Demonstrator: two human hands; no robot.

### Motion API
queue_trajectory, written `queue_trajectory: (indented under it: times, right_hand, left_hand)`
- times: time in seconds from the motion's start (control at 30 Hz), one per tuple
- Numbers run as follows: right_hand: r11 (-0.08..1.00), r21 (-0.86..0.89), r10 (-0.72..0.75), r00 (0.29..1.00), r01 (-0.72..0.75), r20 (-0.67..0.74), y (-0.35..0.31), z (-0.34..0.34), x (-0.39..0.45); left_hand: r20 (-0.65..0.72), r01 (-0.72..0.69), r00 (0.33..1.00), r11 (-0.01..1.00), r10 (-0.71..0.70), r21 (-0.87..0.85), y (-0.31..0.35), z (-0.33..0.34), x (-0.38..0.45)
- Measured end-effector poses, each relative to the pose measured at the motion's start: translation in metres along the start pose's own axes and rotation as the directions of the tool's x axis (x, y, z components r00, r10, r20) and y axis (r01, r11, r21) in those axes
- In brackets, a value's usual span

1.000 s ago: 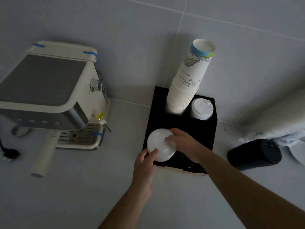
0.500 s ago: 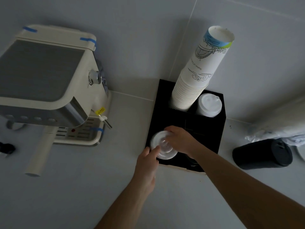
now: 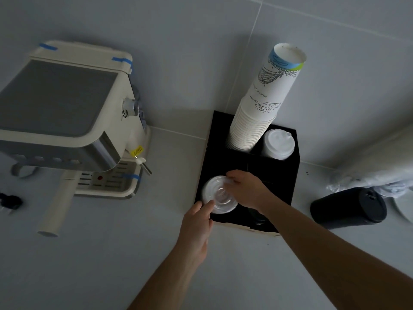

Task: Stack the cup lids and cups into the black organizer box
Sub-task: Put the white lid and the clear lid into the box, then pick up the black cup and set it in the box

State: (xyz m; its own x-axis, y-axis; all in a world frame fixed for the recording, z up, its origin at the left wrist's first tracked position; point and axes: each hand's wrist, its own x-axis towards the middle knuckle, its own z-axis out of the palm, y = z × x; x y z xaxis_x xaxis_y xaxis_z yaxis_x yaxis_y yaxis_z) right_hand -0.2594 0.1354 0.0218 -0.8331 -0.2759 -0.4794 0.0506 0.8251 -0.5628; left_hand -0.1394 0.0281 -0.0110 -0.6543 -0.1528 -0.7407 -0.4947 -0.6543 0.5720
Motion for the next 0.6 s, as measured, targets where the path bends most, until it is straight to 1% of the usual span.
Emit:
queue_trajectory:
  times: [0.13, 0.3, 0.37, 0.47, 0.6]
  right_hand:
    - [1.000, -0.005, -0.006, 1.000, 0.005, -0.016, 0.000, -0.009, -0.009]
    - [0.993, 0.112, 0.046, 0.999, -0.043, -0.026, 0.003, -0.018, -0.028]
    - [0.987, 0.153, 0.049, 0.998, -0.042, -0.042, 0.002, -0.023, -0.040]
    - [0.956, 0.293, 0.053, 0.996, -0.030, -0.069, 0.004, -0.029, -0.064]
    - [0.879, 0.476, 0.076, 0.993, -0.022, -0.094, 0.018, -0.034, -0.087]
  left_hand:
    - [-0.012, -0.044, 0.999, 0.999, 0.044, 0.016, 0.004, -0.005, -0.009]
    - [0.073, -0.071, 0.995, 0.994, 0.065, 0.079, 0.008, -0.018, -0.022]
    - [0.081, -0.087, 0.994, 0.992, 0.080, 0.091, 0.008, -0.024, -0.028]
    - [0.097, -0.110, 0.990, 0.991, 0.102, 0.081, 0.008, -0.031, -0.038]
    - [0.118, -0.119, 0.986, 0.993, 0.116, 0.024, 0.005, -0.038, -0.047]
